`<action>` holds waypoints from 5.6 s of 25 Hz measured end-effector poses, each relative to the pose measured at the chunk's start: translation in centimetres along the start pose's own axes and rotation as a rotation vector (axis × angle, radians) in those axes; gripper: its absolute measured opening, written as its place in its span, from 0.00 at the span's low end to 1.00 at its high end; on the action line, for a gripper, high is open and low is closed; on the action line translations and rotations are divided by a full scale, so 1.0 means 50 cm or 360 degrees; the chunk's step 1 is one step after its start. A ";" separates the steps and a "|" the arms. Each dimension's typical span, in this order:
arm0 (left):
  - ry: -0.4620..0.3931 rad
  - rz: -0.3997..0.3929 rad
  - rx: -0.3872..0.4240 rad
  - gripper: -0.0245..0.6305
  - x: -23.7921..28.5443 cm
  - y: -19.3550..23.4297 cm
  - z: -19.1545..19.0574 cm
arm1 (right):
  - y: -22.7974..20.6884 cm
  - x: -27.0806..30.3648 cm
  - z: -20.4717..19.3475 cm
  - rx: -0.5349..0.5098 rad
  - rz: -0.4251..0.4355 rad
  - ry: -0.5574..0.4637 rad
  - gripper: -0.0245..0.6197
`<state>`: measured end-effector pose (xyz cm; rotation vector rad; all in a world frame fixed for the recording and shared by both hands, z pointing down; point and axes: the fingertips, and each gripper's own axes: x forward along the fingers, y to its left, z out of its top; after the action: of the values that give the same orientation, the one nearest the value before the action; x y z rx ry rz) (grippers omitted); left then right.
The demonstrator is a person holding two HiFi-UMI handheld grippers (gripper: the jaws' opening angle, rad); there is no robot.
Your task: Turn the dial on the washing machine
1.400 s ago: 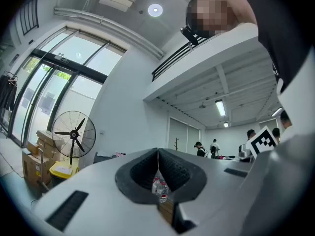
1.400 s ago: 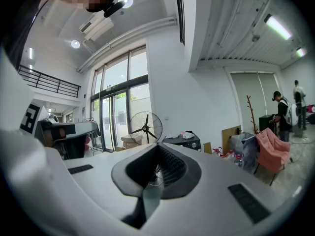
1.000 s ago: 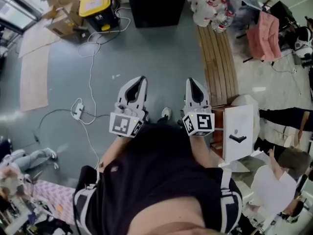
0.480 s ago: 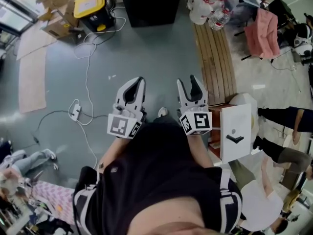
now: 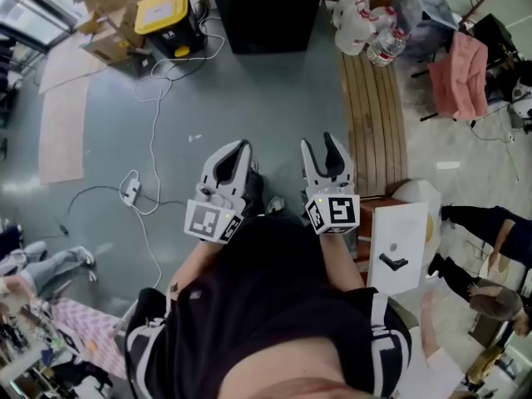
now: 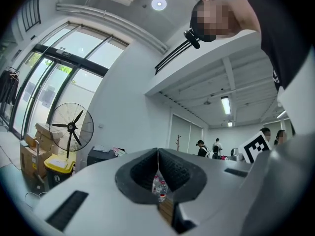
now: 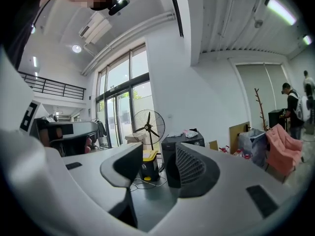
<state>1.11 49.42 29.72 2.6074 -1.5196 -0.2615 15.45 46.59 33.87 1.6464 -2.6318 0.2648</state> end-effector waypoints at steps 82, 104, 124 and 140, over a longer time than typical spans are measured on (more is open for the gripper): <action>0.0172 0.0056 -0.0205 0.07 1.898 1.110 -0.522 | -1.295 2.297 -0.564 0.0576 -0.0202 0.0502 0.52; -0.0075 -0.0071 -0.0045 0.07 1.172 0.959 0.052 | -0.581 1.498 0.133 0.0032 -0.0319 0.0181 0.17; -0.0055 -0.0005 -0.0086 0.07 1.111 0.840 0.054 | -0.450 1.277 0.208 -0.0007 -0.0136 0.0096 0.08; -0.0045 -0.0028 -0.0083 0.07 1.124 0.819 0.050 | -0.460 1.279 0.206 -0.0004 -0.0134 0.0098 0.08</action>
<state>-7.10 -19.70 29.57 2.5885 -1.4784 -0.3364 8.53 -21.78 33.83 1.7146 -2.5106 0.3038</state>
